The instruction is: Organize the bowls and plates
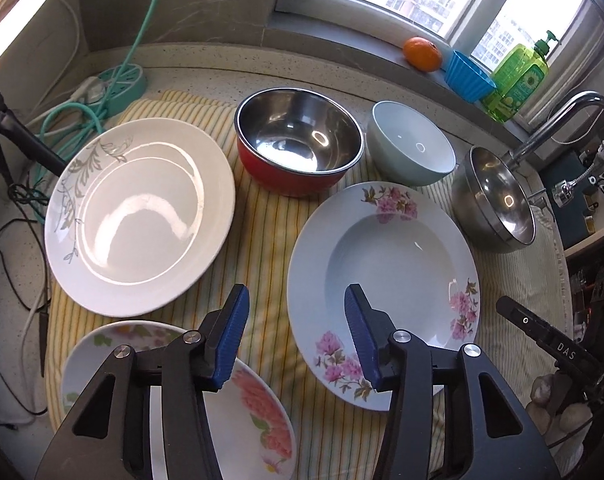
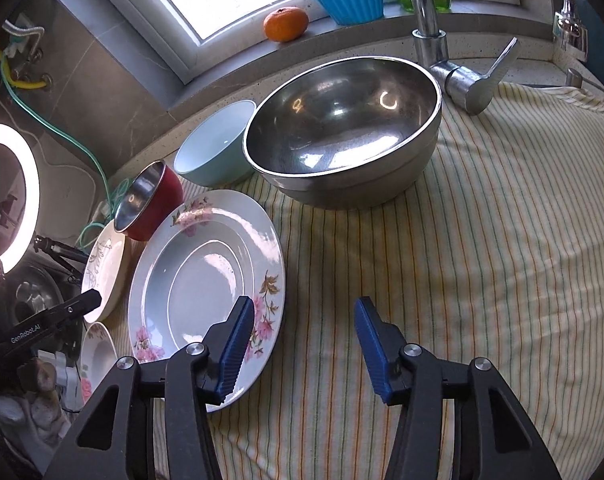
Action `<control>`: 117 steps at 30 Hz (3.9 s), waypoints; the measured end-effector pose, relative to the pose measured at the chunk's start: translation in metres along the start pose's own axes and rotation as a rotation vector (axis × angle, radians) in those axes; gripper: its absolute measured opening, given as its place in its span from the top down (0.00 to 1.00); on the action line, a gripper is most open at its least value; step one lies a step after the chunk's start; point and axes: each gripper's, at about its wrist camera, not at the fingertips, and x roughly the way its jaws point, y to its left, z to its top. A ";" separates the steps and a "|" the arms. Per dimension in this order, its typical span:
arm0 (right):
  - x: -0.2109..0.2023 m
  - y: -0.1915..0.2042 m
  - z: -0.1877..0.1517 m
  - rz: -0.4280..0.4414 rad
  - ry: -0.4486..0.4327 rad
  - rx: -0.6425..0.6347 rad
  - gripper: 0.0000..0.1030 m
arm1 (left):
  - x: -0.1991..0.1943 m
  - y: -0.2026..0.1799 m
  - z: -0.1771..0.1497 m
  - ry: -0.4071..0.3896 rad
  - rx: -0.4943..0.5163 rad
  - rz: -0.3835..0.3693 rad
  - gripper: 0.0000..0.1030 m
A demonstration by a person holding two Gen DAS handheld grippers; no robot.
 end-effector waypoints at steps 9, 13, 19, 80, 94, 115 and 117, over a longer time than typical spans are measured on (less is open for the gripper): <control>0.016 -0.008 0.006 0.028 0.039 0.035 0.57 | 0.019 0.000 0.010 0.046 -0.021 -0.034 0.59; 0.021 -0.010 0.009 0.039 0.052 0.043 0.60 | 0.028 0.003 0.012 0.069 -0.047 -0.053 0.63; 0.027 -0.011 0.010 0.051 0.070 0.054 0.64 | 0.036 0.007 0.015 0.095 -0.064 -0.065 0.65; 0.025 0.017 -0.012 0.050 0.104 -0.043 0.82 | 0.039 -0.013 -0.013 0.151 -0.044 -0.062 0.80; 0.008 0.002 -0.035 0.040 0.102 -0.033 0.82 | 0.031 -0.024 -0.040 0.166 -0.031 -0.064 0.80; -0.001 -0.002 -0.048 0.039 0.106 -0.033 0.82 | 0.023 -0.033 -0.064 0.172 -0.027 -0.063 0.80; -0.003 -0.004 -0.052 0.039 0.106 -0.032 0.82 | 0.022 -0.034 -0.067 0.174 -0.027 -0.066 0.80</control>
